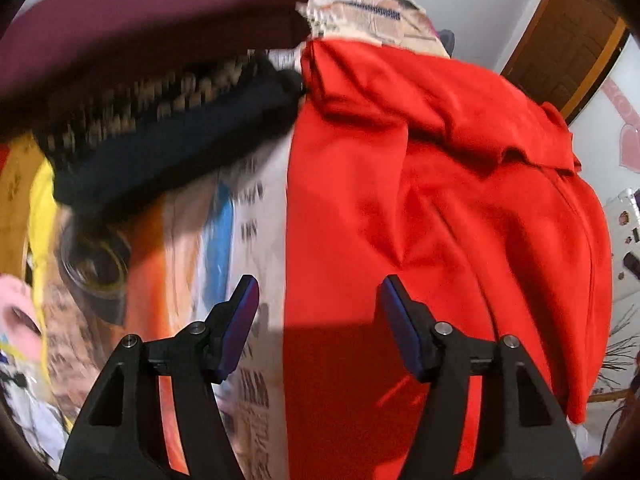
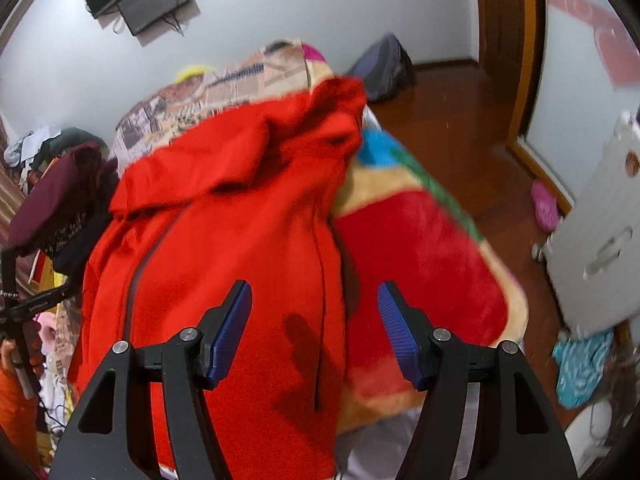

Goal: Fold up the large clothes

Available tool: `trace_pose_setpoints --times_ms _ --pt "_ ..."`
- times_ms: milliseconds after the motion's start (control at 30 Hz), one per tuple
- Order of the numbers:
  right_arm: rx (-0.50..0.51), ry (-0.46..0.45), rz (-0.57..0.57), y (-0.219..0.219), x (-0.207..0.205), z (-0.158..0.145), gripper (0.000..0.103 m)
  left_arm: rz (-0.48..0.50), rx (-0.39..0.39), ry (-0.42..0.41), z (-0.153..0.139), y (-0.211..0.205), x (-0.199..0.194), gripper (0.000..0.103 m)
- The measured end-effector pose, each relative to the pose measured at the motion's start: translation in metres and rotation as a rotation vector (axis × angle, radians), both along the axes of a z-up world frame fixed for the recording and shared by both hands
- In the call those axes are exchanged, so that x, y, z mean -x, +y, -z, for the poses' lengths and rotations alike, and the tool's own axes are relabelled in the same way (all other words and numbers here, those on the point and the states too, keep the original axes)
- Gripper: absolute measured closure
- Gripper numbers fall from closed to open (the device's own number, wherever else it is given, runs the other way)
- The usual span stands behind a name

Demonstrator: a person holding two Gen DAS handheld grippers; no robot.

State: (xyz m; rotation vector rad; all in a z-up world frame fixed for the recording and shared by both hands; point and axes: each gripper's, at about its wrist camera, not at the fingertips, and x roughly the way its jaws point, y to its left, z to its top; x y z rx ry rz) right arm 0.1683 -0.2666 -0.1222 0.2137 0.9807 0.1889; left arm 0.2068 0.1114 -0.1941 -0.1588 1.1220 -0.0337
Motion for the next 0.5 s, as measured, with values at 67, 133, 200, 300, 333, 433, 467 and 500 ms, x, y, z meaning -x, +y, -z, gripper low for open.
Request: trace_pose_setpoints --times_ms 67,133,200,300,333,433,467,500 --pt "-0.020 0.045 0.006 0.000 0.005 0.012 0.042 -0.003 0.032 0.024 0.008 0.000 0.006 0.040" --pt "-0.043 0.088 0.016 0.000 0.009 0.024 0.042 -0.005 0.051 0.049 0.019 -0.001 0.011 0.040" --pt "-0.063 0.128 0.013 0.001 0.010 0.032 0.042 -0.012 0.046 0.076 0.029 -0.002 0.013 0.039" --pt "-0.122 0.176 0.024 0.003 0.013 0.047 0.042 -0.059 0.077 0.064 0.035 0.000 0.018 0.034" --pt "-0.135 0.181 0.029 0.004 0.015 0.050 0.042 -0.068 0.097 0.068 0.036 0.002 0.019 0.034" --pt "-0.187 0.186 0.058 0.002 0.017 0.055 0.041 -0.097 0.178 0.093 0.041 0.007 0.025 0.030" --pt "-0.200 0.187 0.064 0.002 0.017 0.056 0.040 -0.092 0.193 0.099 0.043 0.005 0.028 0.027" --pt "-0.219 0.189 0.072 0.000 0.018 0.057 0.039 -0.079 0.197 0.102 0.043 0.002 0.031 0.026"
